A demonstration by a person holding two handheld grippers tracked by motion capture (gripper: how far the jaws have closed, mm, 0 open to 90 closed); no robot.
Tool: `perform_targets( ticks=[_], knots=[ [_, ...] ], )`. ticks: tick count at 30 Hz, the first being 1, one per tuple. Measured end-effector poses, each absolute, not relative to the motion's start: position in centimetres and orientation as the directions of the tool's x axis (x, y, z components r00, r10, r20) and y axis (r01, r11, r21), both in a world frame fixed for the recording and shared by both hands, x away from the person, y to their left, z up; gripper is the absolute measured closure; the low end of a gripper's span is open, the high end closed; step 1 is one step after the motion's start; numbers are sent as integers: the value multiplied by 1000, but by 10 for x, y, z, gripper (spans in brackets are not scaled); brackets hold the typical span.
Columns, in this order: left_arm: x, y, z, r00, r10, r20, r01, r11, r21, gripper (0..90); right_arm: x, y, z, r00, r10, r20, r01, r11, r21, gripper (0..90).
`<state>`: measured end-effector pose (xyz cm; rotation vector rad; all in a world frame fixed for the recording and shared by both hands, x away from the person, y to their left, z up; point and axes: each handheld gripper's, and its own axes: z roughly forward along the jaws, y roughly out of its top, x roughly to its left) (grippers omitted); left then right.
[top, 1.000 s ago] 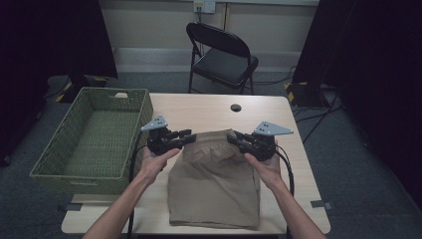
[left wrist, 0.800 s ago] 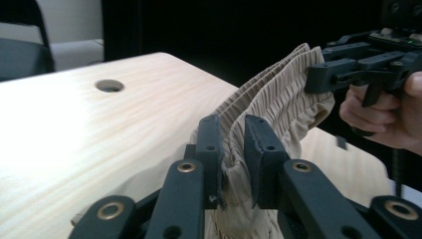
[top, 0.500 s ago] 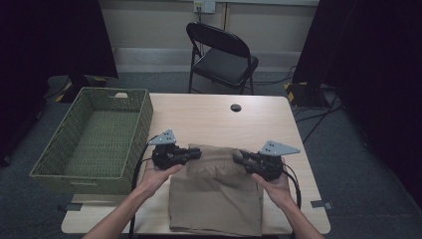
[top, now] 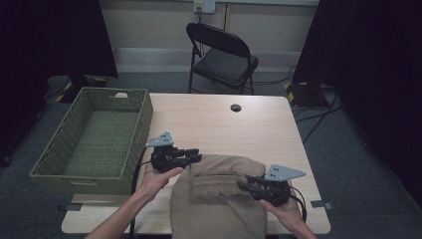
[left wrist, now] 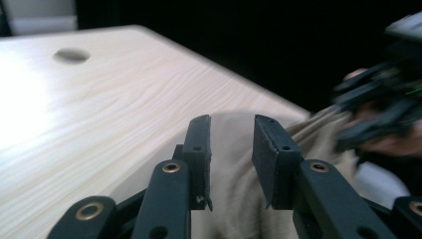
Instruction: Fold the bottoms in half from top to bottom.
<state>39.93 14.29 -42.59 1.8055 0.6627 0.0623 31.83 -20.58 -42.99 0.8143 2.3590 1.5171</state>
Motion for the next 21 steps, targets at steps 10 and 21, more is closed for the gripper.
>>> perform_targets(
  ticks=[10,21],
  knots=[
    [396,120,-466,858,443,-260,448,-400,799,661,305,-214,-432,-836,536,119,338,332,881,680],
    [411,118,-492,810,537,-235,507,-442,740,617,309,-214,-439,-872,458,171,358,361,861,656]
  ],
)
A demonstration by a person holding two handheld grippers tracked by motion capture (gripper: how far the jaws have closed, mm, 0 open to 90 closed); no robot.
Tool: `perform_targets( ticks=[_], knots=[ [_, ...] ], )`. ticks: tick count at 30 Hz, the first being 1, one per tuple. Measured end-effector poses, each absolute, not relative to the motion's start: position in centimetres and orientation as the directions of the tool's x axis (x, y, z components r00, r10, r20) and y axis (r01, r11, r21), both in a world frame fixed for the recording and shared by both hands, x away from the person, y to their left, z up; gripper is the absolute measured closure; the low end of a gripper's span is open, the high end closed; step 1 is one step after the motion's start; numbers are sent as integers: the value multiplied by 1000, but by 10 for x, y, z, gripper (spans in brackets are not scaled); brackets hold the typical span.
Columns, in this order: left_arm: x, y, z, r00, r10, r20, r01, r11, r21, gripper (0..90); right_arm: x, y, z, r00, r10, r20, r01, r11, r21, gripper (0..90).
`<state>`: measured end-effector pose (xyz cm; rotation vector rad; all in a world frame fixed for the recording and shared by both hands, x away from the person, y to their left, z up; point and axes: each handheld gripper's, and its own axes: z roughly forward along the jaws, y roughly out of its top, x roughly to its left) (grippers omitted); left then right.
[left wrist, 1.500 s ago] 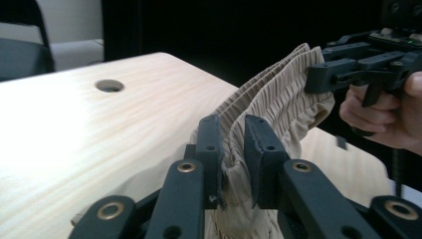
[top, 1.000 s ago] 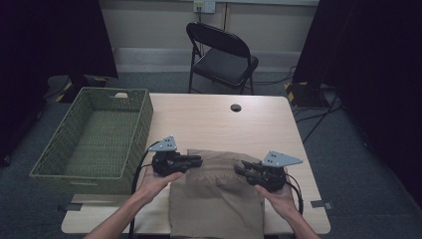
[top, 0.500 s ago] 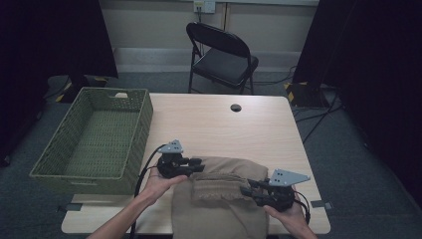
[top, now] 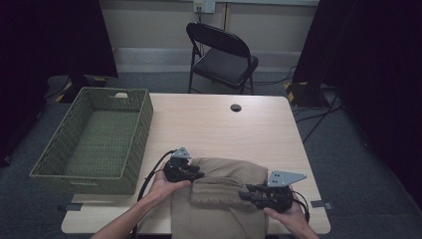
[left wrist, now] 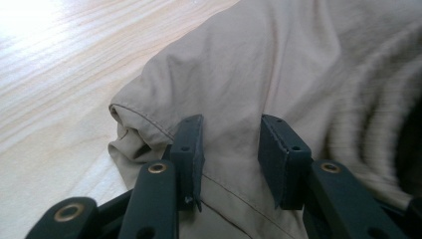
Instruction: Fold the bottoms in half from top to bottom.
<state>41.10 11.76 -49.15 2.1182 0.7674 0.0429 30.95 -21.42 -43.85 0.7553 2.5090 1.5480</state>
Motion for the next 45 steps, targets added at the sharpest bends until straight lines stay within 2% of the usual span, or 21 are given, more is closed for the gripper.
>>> perform_targets(
  ticks=[3,4,5,10,14,16,17,20,25,27,31,35,37,40,42,45],
  knots=[
    [410,117,-492,809,540,-230,506,-444,739,607,302,-215,-440,-889,423,178,355,386,851,606],
    [410,117,-492,806,544,-234,512,-440,738,606,293,-216,-439,-898,402,182,350,398,848,549],
    [410,117,-492,806,544,-234,512,-440,738,605,293,-216,-439,-898,402,182,350,398,848,549],
    [412,117,-493,801,551,-234,514,-433,740,604,287,-222,-422,-901,385,200,333,316,888,497],
    [414,118,-493,801,556,-223,511,-441,738,604,310,-220,-432,-846,488,216,392,293,872,516],
    [415,119,-493,797,560,-224,514,-435,740,603,324,-217,-443,-812,547,204,427,319,846,507],
    [417,119,-494,796,562,-223,512,-431,743,602,331,-214,-447,-784,595,179,442,331,834,468],
    [421,119,-494,781,586,-214,517,-415,749,590,357,-208,-463,-731,662,163,488,342,803,431],
    [431,124,-497,758,621,-200,515,-382,767,571,382,-197,-483,-706,695,134,530,394,750,400],
    [435,127,-499,734,647,-209,531,-354,770,535,389,-194,-486,-703,702,117,530,406,744,391],
    [440,133,-501,713,667,-214,534,-320,783,520,409,-189,-493,-682,725,93,534,406,741,398],
    [443,135,-500,698,687,-202,529,-305,792,494,427,-182,-495,-664,745,62,528,408,745,400],
    [448,134,-497,707,677,-204,546,-339,766,472,436,-180,-495,-651,757,59,537,404,740,404],
    [450,138,-489,689,693,-214,530,-281,800,480,446,-177,-494,-643,764,53,543,406,735,402],
    [449,138,-490,706,674,-219,547,-321,773,487,448,-178,-490,-637,767,78,554,386,737,382],
    [445,140,-489,719,659,-218,534,-324,781,548,442,-179,-481,-667,739,101,535,380,755,379]
  ],
)
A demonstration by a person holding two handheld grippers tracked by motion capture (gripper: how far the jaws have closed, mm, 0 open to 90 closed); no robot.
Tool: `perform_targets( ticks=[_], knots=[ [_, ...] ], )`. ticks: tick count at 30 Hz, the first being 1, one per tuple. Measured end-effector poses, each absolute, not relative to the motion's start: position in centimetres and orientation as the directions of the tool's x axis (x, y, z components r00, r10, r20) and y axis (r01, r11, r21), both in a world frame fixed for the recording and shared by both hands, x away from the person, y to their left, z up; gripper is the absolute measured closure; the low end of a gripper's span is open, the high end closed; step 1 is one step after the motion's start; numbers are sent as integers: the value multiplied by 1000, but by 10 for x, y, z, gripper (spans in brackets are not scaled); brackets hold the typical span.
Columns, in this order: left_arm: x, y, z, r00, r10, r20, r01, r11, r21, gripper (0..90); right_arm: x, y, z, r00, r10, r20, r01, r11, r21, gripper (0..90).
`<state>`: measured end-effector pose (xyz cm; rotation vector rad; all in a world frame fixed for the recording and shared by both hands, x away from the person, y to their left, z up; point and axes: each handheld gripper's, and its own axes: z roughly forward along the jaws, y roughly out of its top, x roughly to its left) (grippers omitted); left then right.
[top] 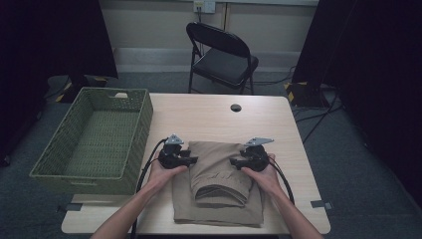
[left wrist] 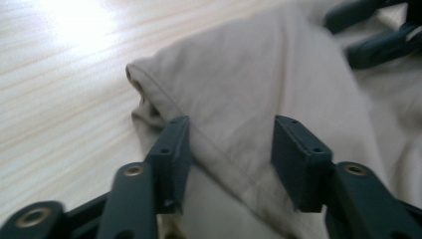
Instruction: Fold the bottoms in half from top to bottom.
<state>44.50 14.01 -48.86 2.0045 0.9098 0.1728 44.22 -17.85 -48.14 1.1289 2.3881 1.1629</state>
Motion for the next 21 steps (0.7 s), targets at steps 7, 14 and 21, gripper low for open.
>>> perform_targets(
  ticks=[7,14,21],
  knots=[
    [439,144,-495,722,663,-195,541,-366,757,569,359,-161,-436,-851,498,169,386,372,844,391],
    [442,141,-497,704,685,-188,548,-356,756,546,337,-145,-463,-899,424,113,342,516,785,465],
    [441,147,-494,693,688,-213,561,-330,760,543,334,-140,-476,-911,406,67,313,577,755,435]
  ],
)
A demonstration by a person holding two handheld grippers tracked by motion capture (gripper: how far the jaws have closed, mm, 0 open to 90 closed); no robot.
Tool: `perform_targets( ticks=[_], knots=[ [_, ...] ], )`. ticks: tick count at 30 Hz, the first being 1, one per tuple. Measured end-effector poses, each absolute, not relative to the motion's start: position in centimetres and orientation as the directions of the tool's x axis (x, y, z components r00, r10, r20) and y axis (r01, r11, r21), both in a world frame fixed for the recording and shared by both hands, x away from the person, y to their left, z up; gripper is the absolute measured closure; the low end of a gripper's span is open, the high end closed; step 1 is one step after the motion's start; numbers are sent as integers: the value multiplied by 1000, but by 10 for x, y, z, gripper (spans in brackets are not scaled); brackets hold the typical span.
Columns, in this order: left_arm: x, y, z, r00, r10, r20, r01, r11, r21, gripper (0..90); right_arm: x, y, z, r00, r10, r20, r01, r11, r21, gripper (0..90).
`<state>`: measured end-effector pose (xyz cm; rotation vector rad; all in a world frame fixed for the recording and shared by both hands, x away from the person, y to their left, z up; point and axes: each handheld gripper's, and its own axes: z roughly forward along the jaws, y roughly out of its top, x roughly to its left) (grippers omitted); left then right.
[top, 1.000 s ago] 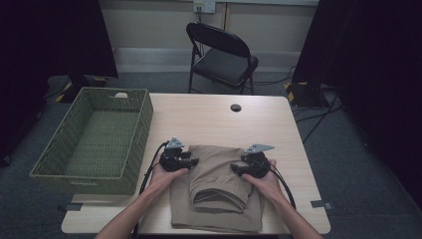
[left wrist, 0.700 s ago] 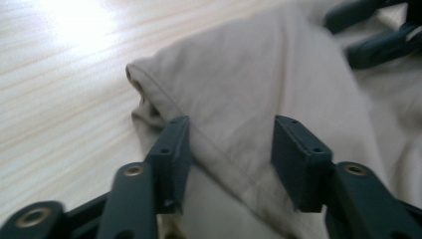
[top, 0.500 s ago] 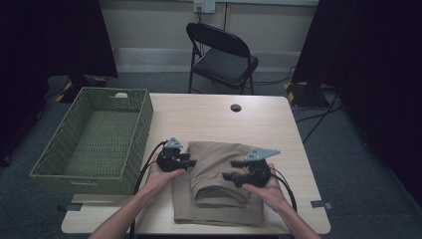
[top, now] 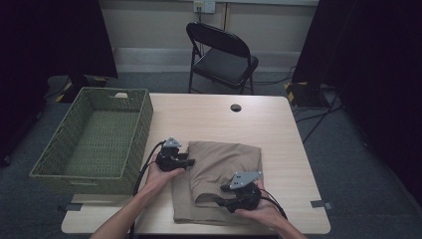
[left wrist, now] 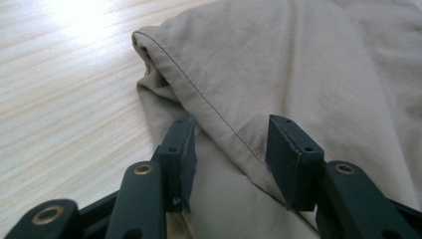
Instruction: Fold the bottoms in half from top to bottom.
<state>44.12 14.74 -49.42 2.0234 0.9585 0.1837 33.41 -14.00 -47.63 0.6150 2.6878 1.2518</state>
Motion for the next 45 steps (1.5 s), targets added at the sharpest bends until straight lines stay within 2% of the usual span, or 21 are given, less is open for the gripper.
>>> perform_targets(
  ticks=[2,5,8,9,14,18,23,25,27,30,32,34,37,42,45],
  knots=[
    [441,152,-494,689,694,-210,561,-328,760,553,334,-138,-474,-909,414,50,302,572,762,437],
    [442,157,-494,680,701,-215,569,-319,758,567,335,-136,-482,-912,410,21,288,601,745,488],
    [442,157,-494,671,709,-215,572,-310,759,572,335,-135,-484,-903,428,-31,261,604,753,609],
    [442,157,-494,672,710,-211,570,-313,760,572,335,-135,-484,-902,431,-35,259,603,754,615],
    [443,162,-494,659,725,-197,569,-310,762,604,334,-129,-482,-903,427,-51,253,622,741,823],
    [444,166,-495,648,736,-197,578,-305,757,624,337,-131,-479,-899,438,-21,277,603,748,894],
    [445,165,-496,639,744,-193,582,-304,754,627,337,-137,-473,-898,439,-2,284,584,761,899],
    [445,164,-496,639,744,-194,583,-305,753,619,334,-138,-473,-904,427,-13,265,585,766,855],
    [445,164,-496,637,745,-199,588,-302,750,618,333,-138,-472,-898,439,-8,270,566,779,664],
    [447,164,-496,643,741,-196,583,-307,752,618,337,-138,-471,-884,466,8,293,541,789,478],
    [447,165,-495,639,741,-206,589,-298,751,618,340,-136,-473,-890,455,26,304,549,778,454],
    [447,166,-491,639,740,-211,586,-290,756,617,341,-132,-478,-891,454,1,295,577,762,454],
    [444,169,-486,642,735,-219,582,-281,763,625,341,-128,-482,-881,472,-30,288,586,757,514],
    [439,175,-487,654,733,-190,582,-327,744,652,337,-123,-485,-880,466,-88,254,620,742,656],
    [441,176,-492,642,745,-182,595,-334,731,648,338,-122,-484,-880,467,-84,257,619,742,732]
  ],
)
